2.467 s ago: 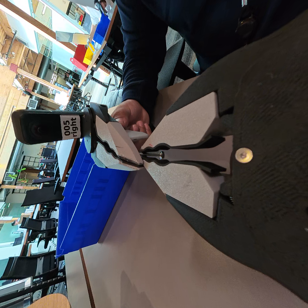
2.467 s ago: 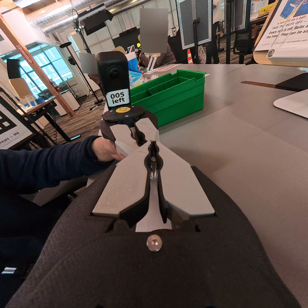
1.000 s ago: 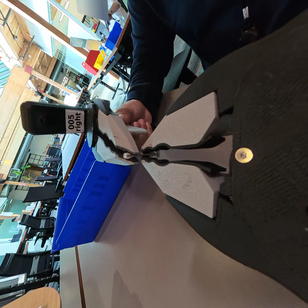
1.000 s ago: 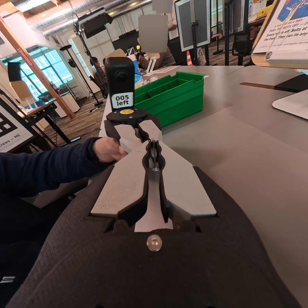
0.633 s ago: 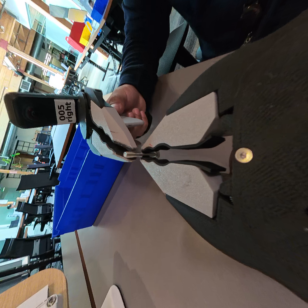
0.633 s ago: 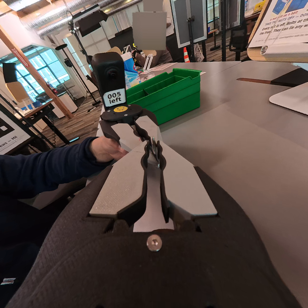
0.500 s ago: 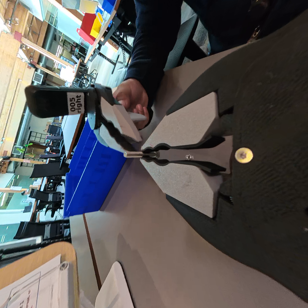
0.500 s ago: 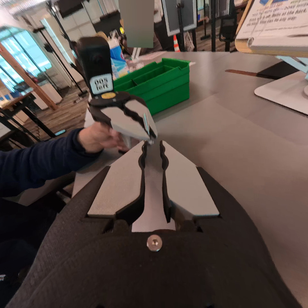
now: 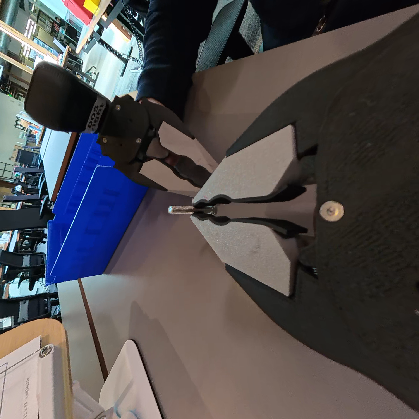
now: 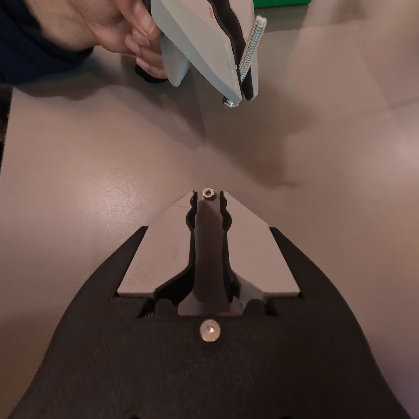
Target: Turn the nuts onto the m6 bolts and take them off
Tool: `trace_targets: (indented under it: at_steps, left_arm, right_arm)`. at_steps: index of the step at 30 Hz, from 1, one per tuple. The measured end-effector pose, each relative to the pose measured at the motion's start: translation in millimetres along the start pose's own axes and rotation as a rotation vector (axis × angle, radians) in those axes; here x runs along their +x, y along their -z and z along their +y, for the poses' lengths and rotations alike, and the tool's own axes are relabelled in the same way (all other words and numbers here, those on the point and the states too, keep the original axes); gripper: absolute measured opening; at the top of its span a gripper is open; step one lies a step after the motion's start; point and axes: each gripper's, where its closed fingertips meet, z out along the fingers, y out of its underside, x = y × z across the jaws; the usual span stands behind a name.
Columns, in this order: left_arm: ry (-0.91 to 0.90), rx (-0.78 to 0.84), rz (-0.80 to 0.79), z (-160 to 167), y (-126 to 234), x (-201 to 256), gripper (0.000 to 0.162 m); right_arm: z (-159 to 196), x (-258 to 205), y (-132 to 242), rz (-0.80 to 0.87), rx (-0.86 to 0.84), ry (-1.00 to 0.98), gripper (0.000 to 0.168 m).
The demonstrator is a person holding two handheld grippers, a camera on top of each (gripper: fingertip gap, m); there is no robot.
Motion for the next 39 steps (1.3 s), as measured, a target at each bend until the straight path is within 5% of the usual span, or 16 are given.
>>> trace_targets:
  at_steps: [1, 22, 39]
  left_arm:
    - [0.006, 0.001, 0.008, 0, 0, 1, 0.003]
    - [0.018, 0.028, 0.021, -3, 1, 2, 0.004]
    - [-0.095, 0.050, -0.014, -6, -3, 4, 0.003]
  right_arm:
    - [-1, 1, -1, -0.003, 0.001, 0.014, 0.017]
    - [4, -5, -7, -0.016, -0.041, 0.103, 0.007]
    - [-57, 4, 48, -0.030, 0.317, -0.159, 0.007]
